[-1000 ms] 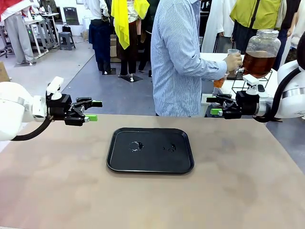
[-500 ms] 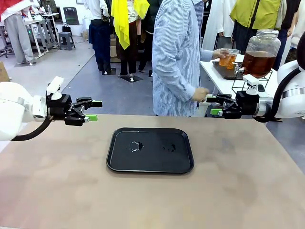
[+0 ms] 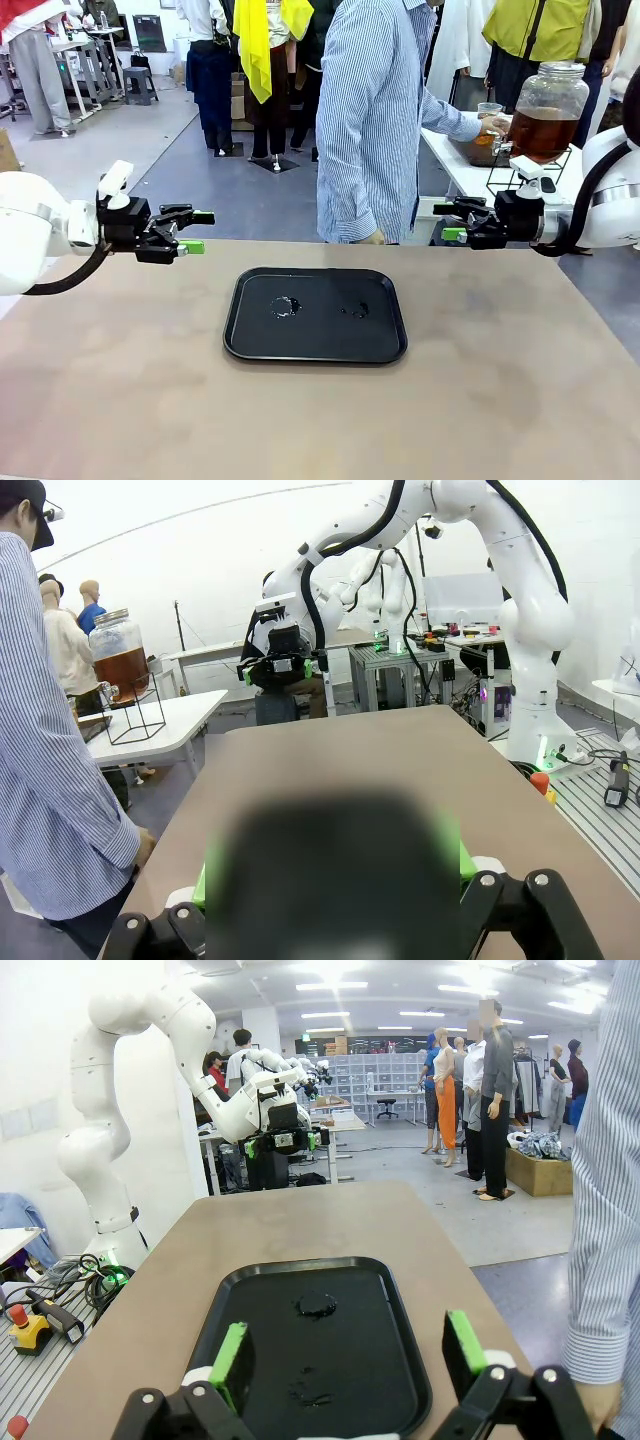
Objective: Pour the drink into the iced cup.
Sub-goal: Open the gripper to release the iced cup you were holding.
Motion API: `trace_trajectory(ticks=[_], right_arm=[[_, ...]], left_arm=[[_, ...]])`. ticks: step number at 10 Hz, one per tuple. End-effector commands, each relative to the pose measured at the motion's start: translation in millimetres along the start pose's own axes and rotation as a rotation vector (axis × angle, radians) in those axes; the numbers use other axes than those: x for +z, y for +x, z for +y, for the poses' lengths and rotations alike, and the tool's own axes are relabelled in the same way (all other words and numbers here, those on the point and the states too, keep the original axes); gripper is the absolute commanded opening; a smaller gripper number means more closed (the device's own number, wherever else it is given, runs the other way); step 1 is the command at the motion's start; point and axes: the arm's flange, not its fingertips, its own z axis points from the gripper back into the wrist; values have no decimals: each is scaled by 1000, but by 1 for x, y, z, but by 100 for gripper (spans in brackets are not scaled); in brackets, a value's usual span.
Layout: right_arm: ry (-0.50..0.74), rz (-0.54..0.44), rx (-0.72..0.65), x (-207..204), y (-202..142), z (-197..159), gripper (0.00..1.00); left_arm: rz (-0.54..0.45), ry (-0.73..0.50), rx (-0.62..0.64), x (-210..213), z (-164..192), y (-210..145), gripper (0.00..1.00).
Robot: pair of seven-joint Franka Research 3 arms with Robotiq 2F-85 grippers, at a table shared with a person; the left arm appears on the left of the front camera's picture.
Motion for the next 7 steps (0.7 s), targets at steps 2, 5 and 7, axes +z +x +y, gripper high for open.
trace_trajectory(ticks=[2,5,7], right_arm=[[4,0,1,0,3,-1,100],[4,0,1,0,3,-1,100],[4,0,1,0,3,-1,100]], left_arm=[[6,0,4,-1,1,2,100],[6,0,4,-1,1,2,100],[6,0,4,-1,1,2,100]])
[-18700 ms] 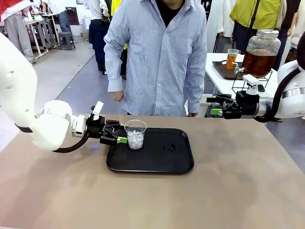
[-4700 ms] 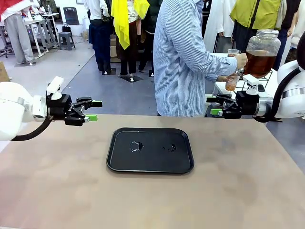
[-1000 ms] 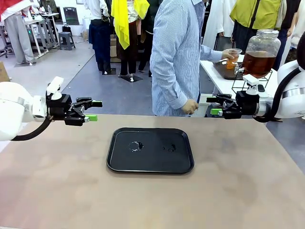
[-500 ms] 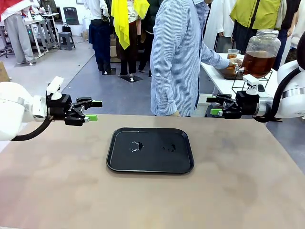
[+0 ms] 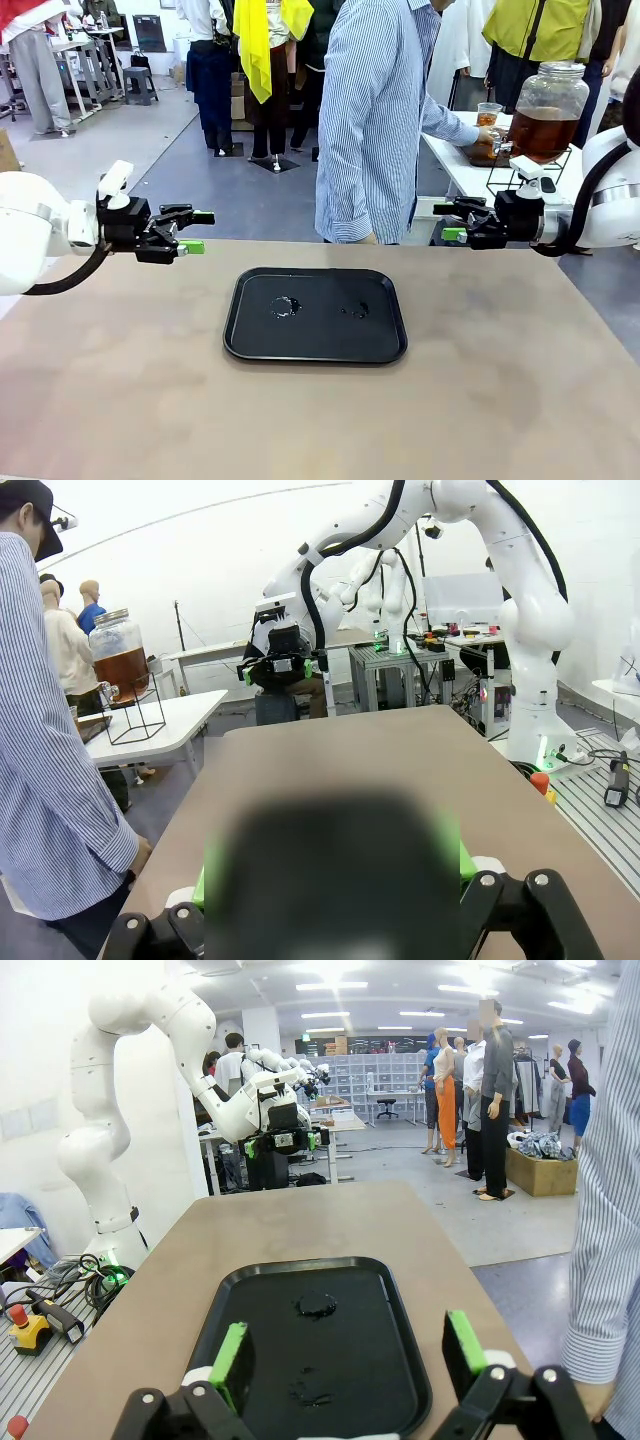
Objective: Pour the drink into the iced cup.
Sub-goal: Open the gripper to release the iced cup you were holding.
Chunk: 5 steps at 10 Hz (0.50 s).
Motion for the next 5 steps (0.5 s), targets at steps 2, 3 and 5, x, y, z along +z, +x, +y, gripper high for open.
trace_trajectory(ticks=[2,3,5], right_arm=[[4,0,1,0,3,-1,100],[4,0,1,0,3,-1,100],[4,0,1,0,3,-1,100]], left_arm=[[6,0,4,-1,1,2,100],[6,0,4,-1,1,2,100],[6,0,4,-1,1,2,100]])
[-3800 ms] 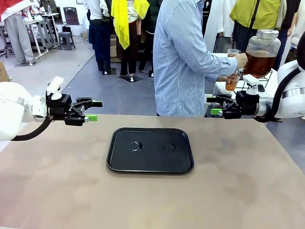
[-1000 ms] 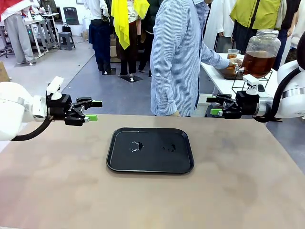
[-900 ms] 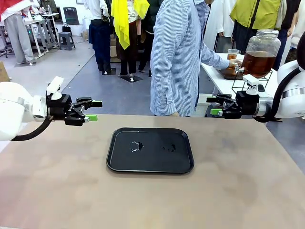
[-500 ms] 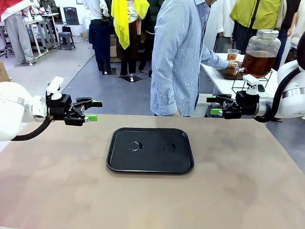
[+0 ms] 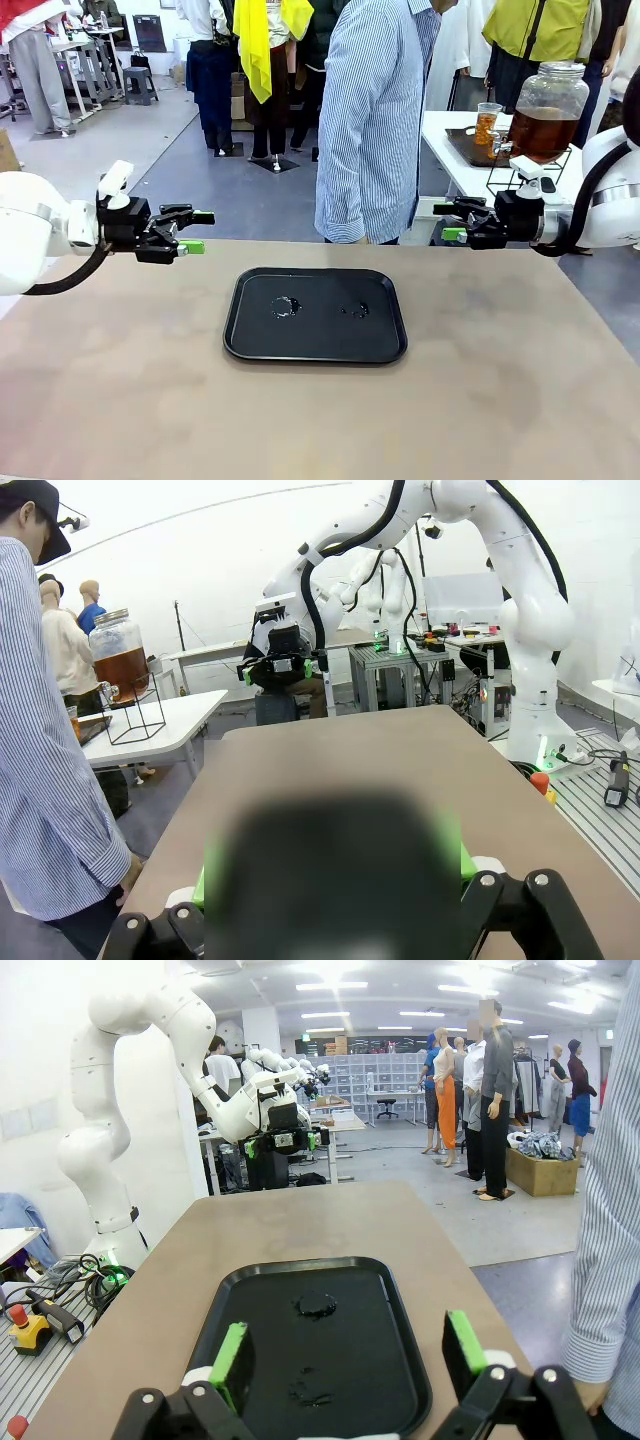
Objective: Pour the drink into the iced cup.
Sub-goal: Open the gripper to release the iced cup you were holding.
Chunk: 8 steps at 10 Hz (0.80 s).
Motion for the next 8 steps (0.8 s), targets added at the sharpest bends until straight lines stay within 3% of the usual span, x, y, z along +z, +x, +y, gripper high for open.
trace_trajectory(ticks=[1,8], right_arm=[[4,0,1,0,3,-1,100],[4,0,1,0,3,-1,100]], left_arm=[[6,0,4,-1,1,2,100],[6,0,4,-1,1,2,100]])
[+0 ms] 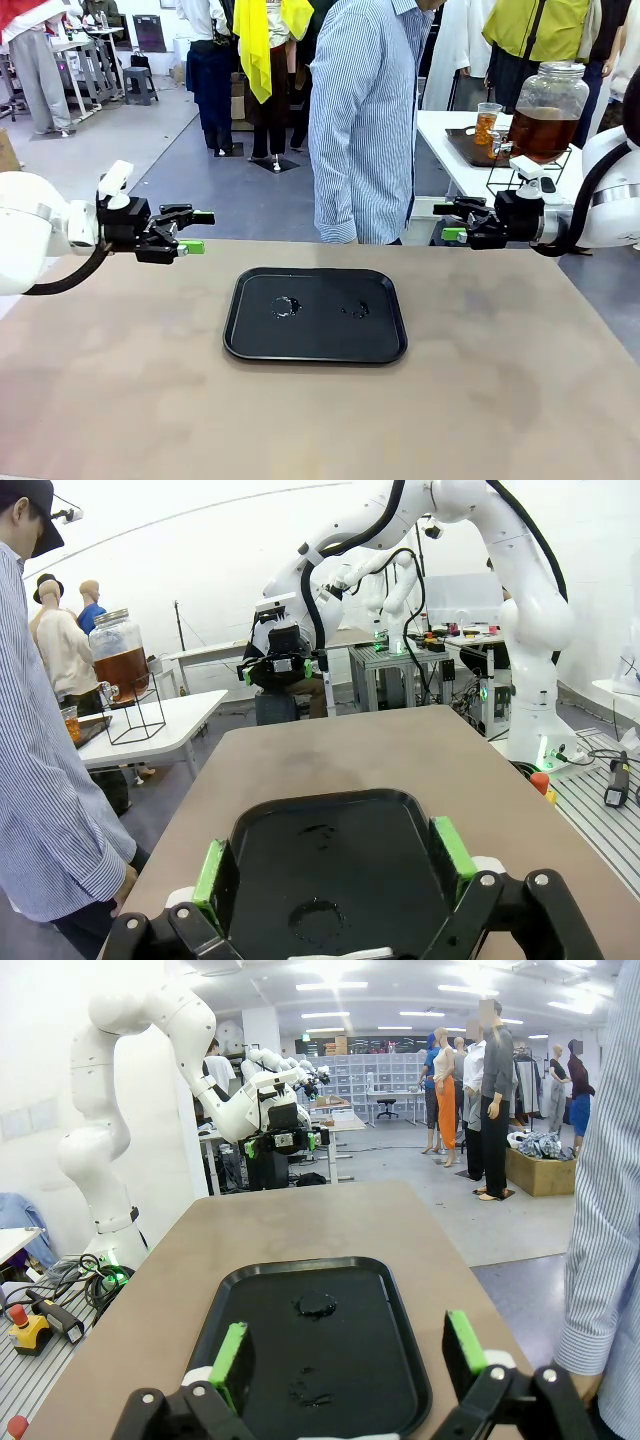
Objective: Pour the drink into the iced cup.
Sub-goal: Open the gripper to release the iced cup you were holding.
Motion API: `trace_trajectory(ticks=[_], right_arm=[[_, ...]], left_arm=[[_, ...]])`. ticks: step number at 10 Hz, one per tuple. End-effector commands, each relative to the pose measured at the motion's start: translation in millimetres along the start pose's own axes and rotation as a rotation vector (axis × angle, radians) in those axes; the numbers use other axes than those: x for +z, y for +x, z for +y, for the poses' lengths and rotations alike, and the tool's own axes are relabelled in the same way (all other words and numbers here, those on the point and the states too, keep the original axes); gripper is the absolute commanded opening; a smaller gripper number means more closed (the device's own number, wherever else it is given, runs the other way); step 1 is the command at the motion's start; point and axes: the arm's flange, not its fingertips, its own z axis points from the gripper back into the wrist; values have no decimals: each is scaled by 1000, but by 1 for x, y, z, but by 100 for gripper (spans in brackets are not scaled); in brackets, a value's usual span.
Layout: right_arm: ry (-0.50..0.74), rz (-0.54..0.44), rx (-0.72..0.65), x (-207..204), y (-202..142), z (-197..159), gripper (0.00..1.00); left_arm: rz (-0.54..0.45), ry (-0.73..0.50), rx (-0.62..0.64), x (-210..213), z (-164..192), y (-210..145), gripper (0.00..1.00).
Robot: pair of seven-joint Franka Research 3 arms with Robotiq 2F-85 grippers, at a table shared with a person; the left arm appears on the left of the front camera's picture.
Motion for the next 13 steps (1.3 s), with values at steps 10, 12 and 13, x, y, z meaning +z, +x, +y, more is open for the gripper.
trace_trajectory(ticks=[10,12,13], right_arm=[[4,0,1,0,3,-1,100],[4,0,1,0,3,-1,100],[4,0,1,0,3,-1,100]], left_arm=[[6,0,4,-1,1,2,100],[6,0,4,-1,1,2,100],[6,0,4,-1,1,2,100]])
